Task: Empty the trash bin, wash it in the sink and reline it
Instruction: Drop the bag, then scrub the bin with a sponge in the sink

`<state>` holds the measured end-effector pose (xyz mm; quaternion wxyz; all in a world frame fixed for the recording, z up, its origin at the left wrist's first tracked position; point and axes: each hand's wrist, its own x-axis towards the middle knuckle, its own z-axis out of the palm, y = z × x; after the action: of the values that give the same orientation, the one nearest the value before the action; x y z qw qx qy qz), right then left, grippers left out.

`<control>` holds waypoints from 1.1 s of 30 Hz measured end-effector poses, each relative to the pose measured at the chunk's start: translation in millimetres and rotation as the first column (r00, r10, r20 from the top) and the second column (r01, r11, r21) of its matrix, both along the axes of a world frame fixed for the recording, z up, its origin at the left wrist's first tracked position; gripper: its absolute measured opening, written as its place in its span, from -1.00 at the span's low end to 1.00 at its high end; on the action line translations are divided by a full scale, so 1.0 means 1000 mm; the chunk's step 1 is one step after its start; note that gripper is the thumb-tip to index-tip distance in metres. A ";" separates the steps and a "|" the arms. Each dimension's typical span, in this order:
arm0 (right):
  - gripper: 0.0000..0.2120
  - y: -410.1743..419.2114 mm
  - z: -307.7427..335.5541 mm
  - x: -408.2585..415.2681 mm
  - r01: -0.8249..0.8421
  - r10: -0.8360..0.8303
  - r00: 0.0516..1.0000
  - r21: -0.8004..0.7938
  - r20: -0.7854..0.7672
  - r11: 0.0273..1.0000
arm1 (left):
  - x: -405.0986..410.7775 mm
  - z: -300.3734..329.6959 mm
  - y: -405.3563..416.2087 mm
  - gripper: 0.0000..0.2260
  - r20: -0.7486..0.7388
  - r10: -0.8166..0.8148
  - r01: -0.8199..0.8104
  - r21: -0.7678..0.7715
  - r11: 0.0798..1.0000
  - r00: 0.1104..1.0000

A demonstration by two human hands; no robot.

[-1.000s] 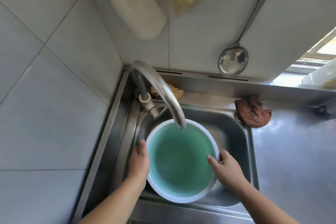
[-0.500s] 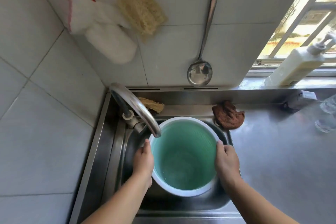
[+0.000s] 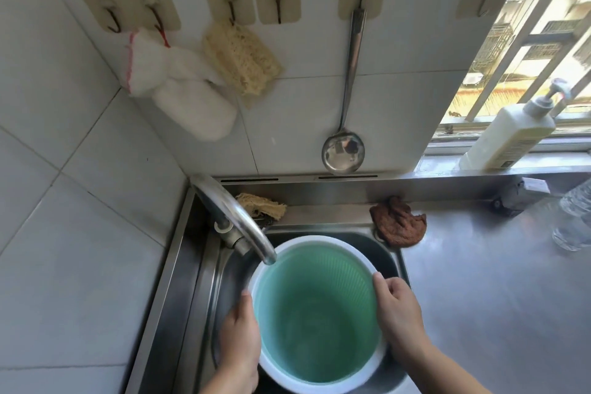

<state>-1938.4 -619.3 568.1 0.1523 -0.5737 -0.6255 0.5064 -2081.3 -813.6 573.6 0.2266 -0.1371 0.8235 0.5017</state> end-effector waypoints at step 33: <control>-0.64 0.017 0.007 -0.036 -0.099 0.105 0.990 0.064 -0.097 0.993 | -0.012 0.015 0.003 -0.61 0.084 0.138 -0.150 0.160 0.976 0.987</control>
<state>-1974.6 -602.4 575.6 0.1741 -0.5103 -0.6602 0.5229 -2093.3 -810.6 588.9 0.2297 -0.1952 0.7580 0.5785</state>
